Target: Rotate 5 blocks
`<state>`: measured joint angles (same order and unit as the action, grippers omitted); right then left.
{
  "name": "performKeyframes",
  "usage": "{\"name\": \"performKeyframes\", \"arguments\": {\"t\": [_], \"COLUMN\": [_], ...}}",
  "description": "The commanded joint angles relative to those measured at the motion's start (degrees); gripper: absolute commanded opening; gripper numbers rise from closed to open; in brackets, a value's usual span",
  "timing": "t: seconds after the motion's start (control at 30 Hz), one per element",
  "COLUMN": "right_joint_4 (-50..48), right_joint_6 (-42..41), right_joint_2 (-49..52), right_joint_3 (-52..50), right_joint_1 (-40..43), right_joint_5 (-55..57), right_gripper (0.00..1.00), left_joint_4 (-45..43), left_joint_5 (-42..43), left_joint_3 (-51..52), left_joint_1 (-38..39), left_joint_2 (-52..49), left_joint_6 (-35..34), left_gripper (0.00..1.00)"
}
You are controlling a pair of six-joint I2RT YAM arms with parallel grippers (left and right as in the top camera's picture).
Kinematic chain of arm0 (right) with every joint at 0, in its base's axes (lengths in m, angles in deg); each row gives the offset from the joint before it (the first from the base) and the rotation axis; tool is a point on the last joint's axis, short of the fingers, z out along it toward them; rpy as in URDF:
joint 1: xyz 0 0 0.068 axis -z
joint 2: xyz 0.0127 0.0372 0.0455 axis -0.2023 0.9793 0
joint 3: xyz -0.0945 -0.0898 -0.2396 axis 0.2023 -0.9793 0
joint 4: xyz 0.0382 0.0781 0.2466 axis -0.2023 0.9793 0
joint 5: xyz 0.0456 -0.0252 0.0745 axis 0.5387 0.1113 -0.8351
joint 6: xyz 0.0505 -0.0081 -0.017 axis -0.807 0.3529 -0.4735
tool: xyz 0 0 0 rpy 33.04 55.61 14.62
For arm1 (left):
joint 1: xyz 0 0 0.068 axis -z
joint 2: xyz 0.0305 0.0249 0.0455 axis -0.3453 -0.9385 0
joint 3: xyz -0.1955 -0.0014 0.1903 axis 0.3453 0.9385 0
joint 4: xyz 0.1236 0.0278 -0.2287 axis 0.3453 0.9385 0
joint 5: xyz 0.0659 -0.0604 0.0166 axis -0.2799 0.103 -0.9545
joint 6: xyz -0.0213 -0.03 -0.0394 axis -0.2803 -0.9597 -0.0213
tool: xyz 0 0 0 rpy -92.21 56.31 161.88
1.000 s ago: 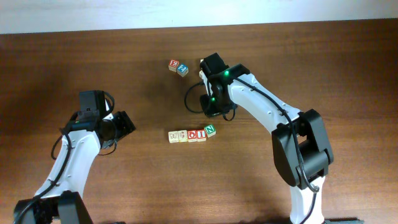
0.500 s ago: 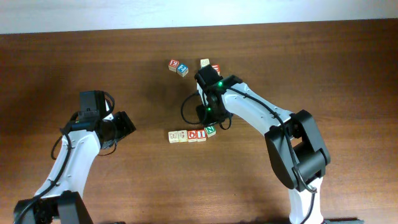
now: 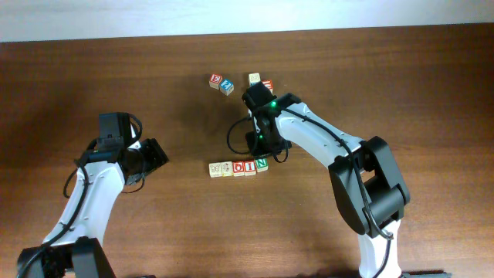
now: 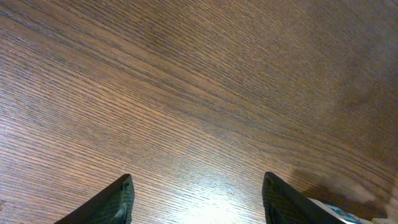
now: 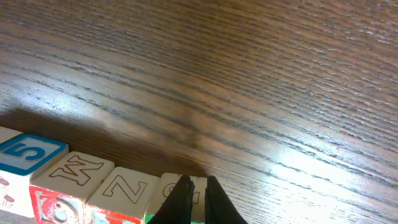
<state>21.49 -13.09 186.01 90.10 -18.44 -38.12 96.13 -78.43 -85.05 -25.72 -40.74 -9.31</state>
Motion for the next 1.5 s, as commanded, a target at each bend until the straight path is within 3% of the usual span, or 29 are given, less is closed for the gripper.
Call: {"name": "performKeyframes", "arguments": {"t": [0.0,0.4,0.43,0.5,0.57,0.63,0.83,1.0,1.1,1.27,1.43,1.47], "right_joint_4": [0.3,1.4,1.4,1.4,3.1,6.2,18.8,13.5,8.0,4.6,3.5,3.5], "right_joint_6": [-0.5,-9.5,-9.5,-9.5,-9.2,-6.3,0.5,1.1,-4.0,-7.0,-9.4,-9.5], "right_joint_2": [-1.4,-1.4,-1.4,-1.4,-1.6,-1.9,-2.0,-0.7,2.3,7.1,9.9,10.4], "right_joint_3": [-0.4,-0.3,-0.3,0.3,3.0,8.1,23.3,22.3,20.6,20.6,20.6,20.6], "right_joint_1": [-0.3,-0.3,-0.2,0.5,1.9,3.6,4.2,0.5,-3.9,-8.3,-11.8,-12.1], "right_joint_5": [0.7,-3.4,-3.4,-3.4,-3.2,-3.3,-5.0,-6.8,-0.3,-0.1,4.9,5.2], "right_gripper": [0.10,0.11,0.13,0.27,0.37,0.40,0.40,0.40,0.40,0.39,0.39,0.35], "left_joint_4": [0.1,0.1,0.1,0.1,0.1,0.0,1.5,2.4,2.8,4.0,4.3,4.5], "left_joint_5": [-0.3,-0.3,-0.3,-0.3,-0.2,-0.2,1.3,5.4,-2.6,-16.6,-16.2,-15.8], "left_joint_3": [0.1,0.1,0.1,0.1,0.1,0.1,-4.2,-11.1,-11.2,-11.2,-11.2,-11.2], "left_joint_1": [0.2,0.2,0.2,0.2,0.2,0.5,4.9,5.1,4.6,4.3,0.3,-0.5], "left_joint_2": [0.7,0.7,0.7,0.7,0.7,0.7,0.7,0.7,0.7,0.6,-2.2,-3.1], "left_joint_6": [0.9,0.9,0.9,0.9,1.0,2.1,9.5,8.6,8.4,2.0,-0.5,-0.5], "left_gripper": [0.64,0.63,0.64,0.63,0.63,0.62,0.63,0.66,0.68,0.73,0.73,0.73]}}
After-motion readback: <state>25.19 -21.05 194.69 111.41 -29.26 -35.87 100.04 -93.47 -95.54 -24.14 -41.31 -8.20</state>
